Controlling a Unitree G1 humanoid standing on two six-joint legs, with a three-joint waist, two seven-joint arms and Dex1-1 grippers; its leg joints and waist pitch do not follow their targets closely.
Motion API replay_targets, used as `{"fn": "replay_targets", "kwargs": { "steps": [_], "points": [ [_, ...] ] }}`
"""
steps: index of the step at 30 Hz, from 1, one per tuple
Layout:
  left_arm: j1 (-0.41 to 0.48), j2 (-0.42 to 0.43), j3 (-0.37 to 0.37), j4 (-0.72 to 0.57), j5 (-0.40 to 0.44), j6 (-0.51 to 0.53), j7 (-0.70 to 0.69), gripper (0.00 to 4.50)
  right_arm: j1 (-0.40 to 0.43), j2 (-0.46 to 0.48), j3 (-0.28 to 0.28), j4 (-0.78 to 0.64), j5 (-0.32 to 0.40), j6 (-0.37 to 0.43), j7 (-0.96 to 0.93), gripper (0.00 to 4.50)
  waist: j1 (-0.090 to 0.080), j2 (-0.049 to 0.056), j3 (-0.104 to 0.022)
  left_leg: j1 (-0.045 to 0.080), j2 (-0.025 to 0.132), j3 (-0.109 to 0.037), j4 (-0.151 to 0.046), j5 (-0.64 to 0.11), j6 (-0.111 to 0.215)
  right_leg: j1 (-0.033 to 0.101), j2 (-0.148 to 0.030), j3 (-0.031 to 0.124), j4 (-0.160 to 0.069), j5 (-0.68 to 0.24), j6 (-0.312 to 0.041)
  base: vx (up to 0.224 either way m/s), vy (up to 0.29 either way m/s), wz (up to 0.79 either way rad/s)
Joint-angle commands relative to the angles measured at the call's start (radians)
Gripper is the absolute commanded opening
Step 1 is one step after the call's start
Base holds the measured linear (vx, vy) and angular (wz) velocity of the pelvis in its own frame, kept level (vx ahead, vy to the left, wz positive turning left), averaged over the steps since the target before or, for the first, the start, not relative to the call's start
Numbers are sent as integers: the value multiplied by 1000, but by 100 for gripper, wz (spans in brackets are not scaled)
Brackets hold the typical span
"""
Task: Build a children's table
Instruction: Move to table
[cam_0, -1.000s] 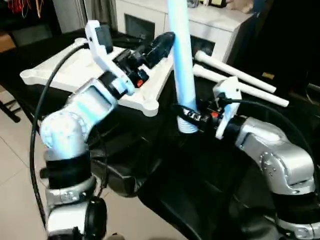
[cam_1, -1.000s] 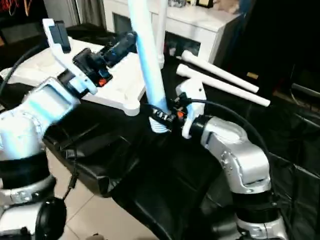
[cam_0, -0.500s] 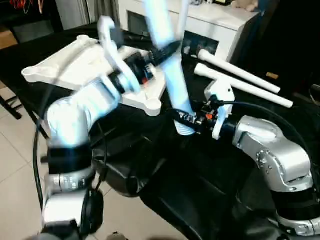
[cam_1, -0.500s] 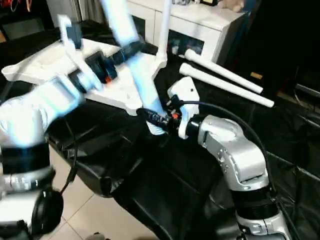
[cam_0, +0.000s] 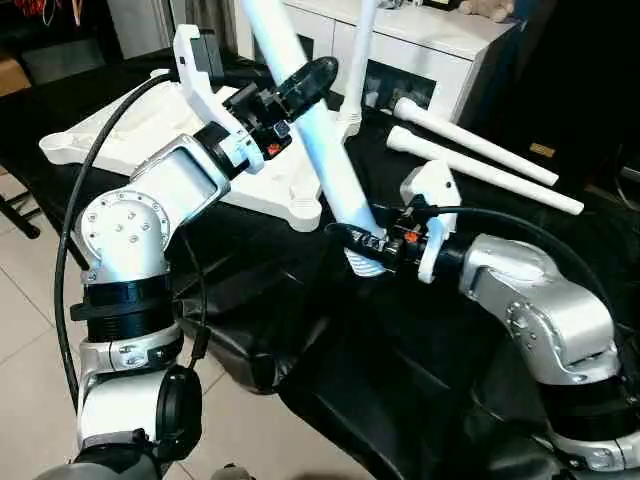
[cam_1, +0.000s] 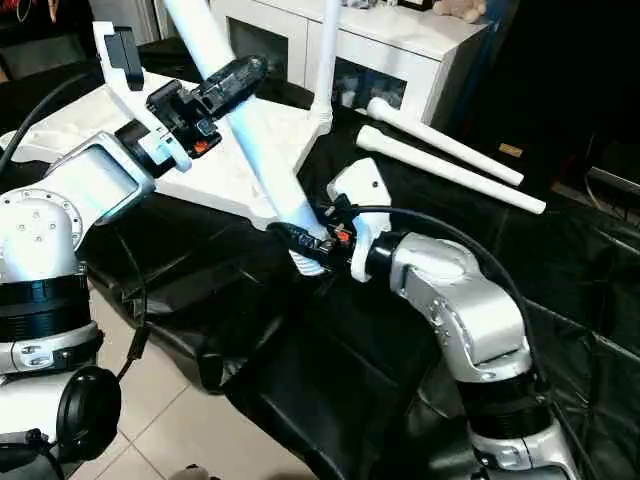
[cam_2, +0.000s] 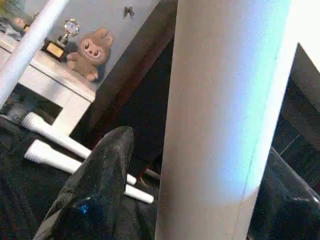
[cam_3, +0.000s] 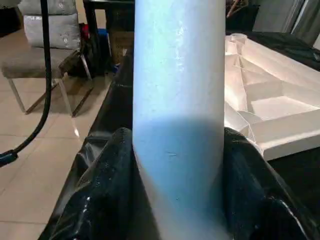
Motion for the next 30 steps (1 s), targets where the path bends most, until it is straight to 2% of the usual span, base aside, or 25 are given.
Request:
{"fn": "replay_targets", "kwargs": {
  "steps": [1, 8, 9, 12, 13, 15, 19, 21, 22, 24, 25, 26, 30],
  "points": [
    [-10, 3, 23, 12, -2, -11, 25, 288, -28, -4, -6, -9, 8, -3, 5, 195, 1, -6, -73, 7, -18, 31, -72, -43, -46, 57, -44, 6, -62, 104, -168, 0, 0, 0],
    [-22, -1, 48, 23, -14, -15, 60, 241, -26, -5, -9, -14, 13, 0, 2, 195, 1, -5, -73, 7, -18, 31, -73, -39, -51, 57, -43, 6, -62, 107, -164, 0, 0, 0],
    [-23, -2, 52, 23, -17, -14, 66, 231, -25, -5, -10, -16, 13, 2, 2, 195, 2, -1, -73, 7, -18, 30, -72, -41, -52, 56, -44, 6, -61, 108, -164, 0, 0, 0],
    [-25, -3, 64, 22, -30, -10, 82, 208, -21, 2, -21, -20, 28, 12, -1, 195, 0, -5, -72, 8, -18, 31, -73, -49, -53, 56, -43, 6, -63, 95, -163, 0, 0, 0],
    [-25, -3, 67, 22, -32, -10, 84, 202, -19, 10, -31, -20, 44, 26, -3, 250, 0, -5, -72, 7, -18, 31, -73, -48, -53, 57, -43, 6, -63, 95, -164, 0, 0, 0],
    [-27, -2, 74, 27, -36, -14, 87, 197, -20, 22, -50, -13, 62, 37, -12, 263, -2, -8, -72, 7, -18, 31, -73, -48, -50, 57, -43, 7, -64, 95, -164, 0, 0, 0],
    [-30, -1, 84, 34, -43, -18, 91, 176, -20, 34, -69, -7, 82, 43, -18, 290, -1, -5, -72, 8, -17, 31, -74, -49, -50, 55, -44, 7, -64, 85, -160, 0, 0, 0],
    [-37, 0, 113, 47, -78, -17, 88, 174, -14, 61, -104, -3, 134, 58, -17, 313, -3, -8, -72, 8, -19, 31, -73, -46, -50, 56, -43, 6, -63, 96, -164, 0, 0, 0],
    [-40, 4, 131, 55, -109, -5, 79, 174, -12, 89, -142, 6, 184, 77, -26, 313, -3, -14, -72, 8, -21, 33, -73, -45, -45, 56, -42, 7, -63, 97, -167, 0, 0, 0],
    [-37, 9, 138, 57, -128, 4, 72, 173, -13, 102, -164, 14, 210, 86, -34, 339, -3, -9, -72, 10, -17, 31, -75, -51, -48, 53, -44, 5, -63, 84, -171, 0, 0, 0],
    [-37, 9, 138, 57, -128, 4, 72, 173, -13, 102, -165, 14, 210, 86, -34, 339, -2, -10, -73, 10, -16, 30, -76, -42, -51, 54, -44, 4, -61, 96, -170, 0, 0, 0],
    [-32, 21, 156, 63, -163, 21, 50, 172, -25, 132, -225, 41, 278, 130, -65, 353, -4, -10, -72, 12, -19, 32, -76, -43, -55, 49, -43, 4, -61, 99, -168, 0, 0, 0],
    [-30, 40, 195, 83, -215, 43, 13, 172, -27, 142, -281, 66, 339, 191, -84, 382, -4, -12, -72, 13, -17, 30, -80, -57, -67, 51, -43, 3, -63, 82, -161, 0, 0, 0]
  ]
}}
